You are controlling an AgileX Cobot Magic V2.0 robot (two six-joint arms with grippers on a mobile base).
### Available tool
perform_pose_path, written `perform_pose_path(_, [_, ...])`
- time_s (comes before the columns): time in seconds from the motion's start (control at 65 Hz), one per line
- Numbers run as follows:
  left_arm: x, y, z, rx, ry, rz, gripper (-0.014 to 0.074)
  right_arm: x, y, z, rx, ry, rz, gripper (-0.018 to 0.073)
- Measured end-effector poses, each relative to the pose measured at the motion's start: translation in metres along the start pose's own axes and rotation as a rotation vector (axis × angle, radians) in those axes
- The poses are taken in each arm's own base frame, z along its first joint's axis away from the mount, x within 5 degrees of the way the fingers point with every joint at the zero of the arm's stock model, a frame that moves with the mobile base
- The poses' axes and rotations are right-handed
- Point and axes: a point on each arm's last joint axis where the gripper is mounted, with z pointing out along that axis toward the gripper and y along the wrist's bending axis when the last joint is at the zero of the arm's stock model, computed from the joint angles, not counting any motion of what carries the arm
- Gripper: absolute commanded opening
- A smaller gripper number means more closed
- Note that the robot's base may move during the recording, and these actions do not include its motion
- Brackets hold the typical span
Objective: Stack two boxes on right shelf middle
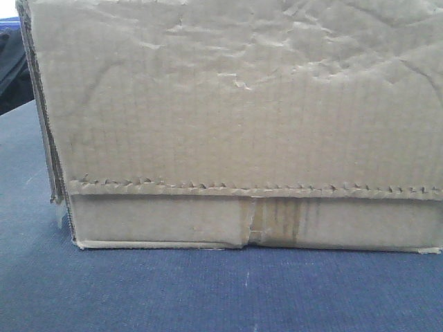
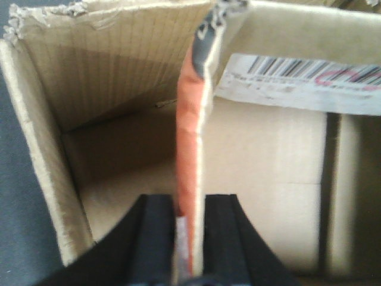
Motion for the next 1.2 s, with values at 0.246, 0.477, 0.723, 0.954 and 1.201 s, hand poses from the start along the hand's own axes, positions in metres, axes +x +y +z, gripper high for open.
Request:
perform_pose_path(0.246, [-0.002, -0.003, -0.008, 0.014, -0.025, -0.008, 0.0522, 0.000, 0.000, 0.000, 0.000, 0.000, 0.000, 0.0568])
perform_pose_path(0.477, [-0.003, -0.007, -0.054, -0.012, -0.130, 0.024, 0.0484, -0.001, 0.000, -0.001, -0.001, 0.006, 0.000, 0.0568])
perform_pose_path(0.723, [0.005, 0.020, -0.096, -0.211, -0.129, 0.045, 0.0484, -0.023, 0.006, -0.001, -0.036, 0.022, -0.012, 0.0568])
perform_pose_path(0.954, [0.011, 0.035, -0.089, -0.280, -0.076, 0.037, 0.0484, -0.044, 0.016, 0.026, -0.085, 0.149, -0.034, 0.0568])
perform_pose_path(1.201, [0.033, 0.032, -0.053, -0.254, 0.070, 0.044, 0.0484, -0.027, 0.020, 0.078, -0.092, 0.436, -0.043, 0.0568])
